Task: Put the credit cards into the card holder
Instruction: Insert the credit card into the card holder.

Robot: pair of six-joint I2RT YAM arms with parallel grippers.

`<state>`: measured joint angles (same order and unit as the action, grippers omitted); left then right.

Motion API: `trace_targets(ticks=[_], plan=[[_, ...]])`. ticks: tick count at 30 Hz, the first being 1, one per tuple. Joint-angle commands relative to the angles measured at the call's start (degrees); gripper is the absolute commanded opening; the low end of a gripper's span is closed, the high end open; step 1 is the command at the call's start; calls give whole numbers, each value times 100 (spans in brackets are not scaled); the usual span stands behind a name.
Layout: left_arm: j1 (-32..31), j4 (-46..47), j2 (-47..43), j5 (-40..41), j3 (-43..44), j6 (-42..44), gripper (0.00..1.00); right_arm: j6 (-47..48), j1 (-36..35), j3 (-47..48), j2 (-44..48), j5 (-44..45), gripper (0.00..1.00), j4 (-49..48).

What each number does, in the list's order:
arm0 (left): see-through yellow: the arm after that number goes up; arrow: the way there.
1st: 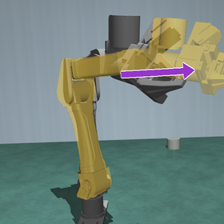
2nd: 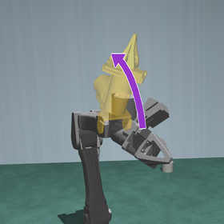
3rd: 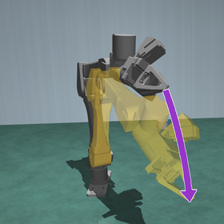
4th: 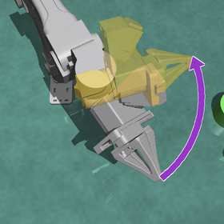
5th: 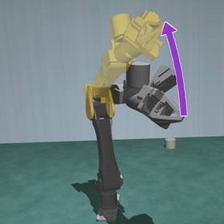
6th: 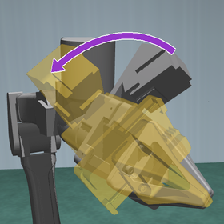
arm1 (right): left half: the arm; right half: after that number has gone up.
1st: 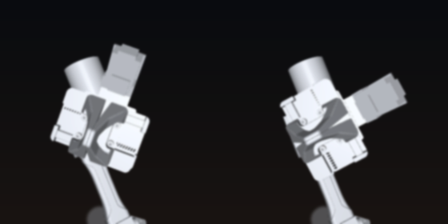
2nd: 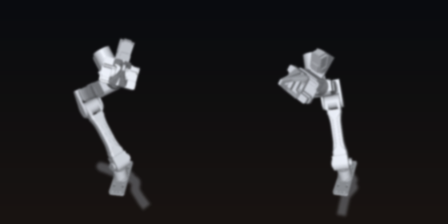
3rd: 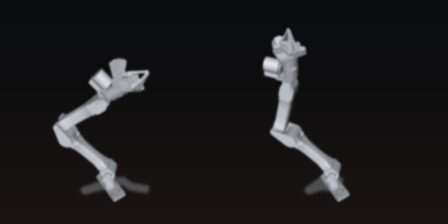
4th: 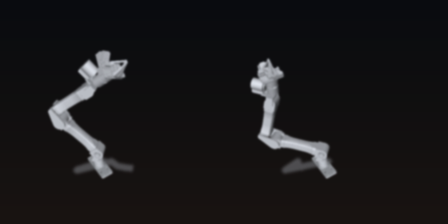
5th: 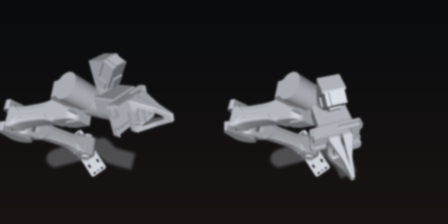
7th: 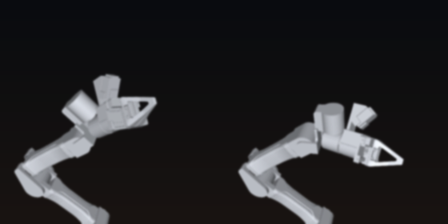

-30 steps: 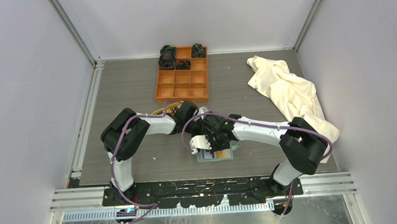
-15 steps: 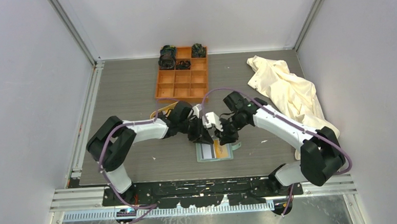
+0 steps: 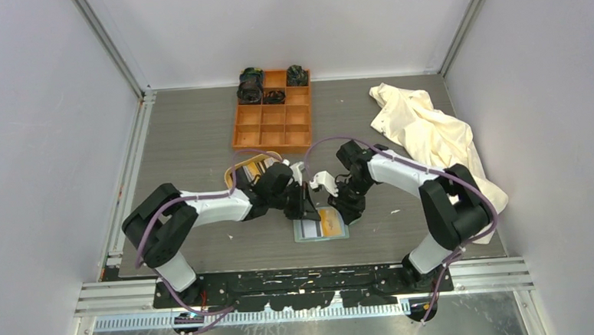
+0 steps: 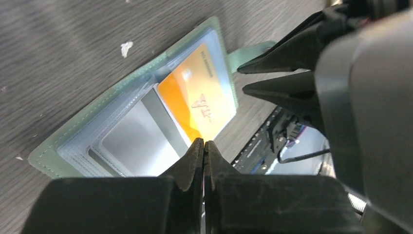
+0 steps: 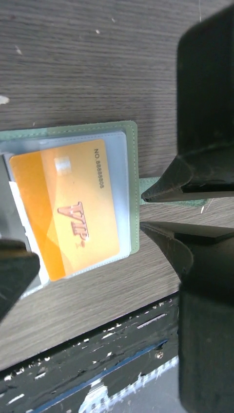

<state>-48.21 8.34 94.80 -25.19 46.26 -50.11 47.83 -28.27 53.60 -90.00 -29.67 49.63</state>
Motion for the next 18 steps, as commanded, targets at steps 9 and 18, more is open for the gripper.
trace_targets(ticks=[9,18], plan=[[-311,-262,728,1031,440,-229,0,-808,126,399,-288,-26,26,-34],[-415,-441,1155,1081,788,-297,0,-910,140,379,-166,-114,28,-125]])
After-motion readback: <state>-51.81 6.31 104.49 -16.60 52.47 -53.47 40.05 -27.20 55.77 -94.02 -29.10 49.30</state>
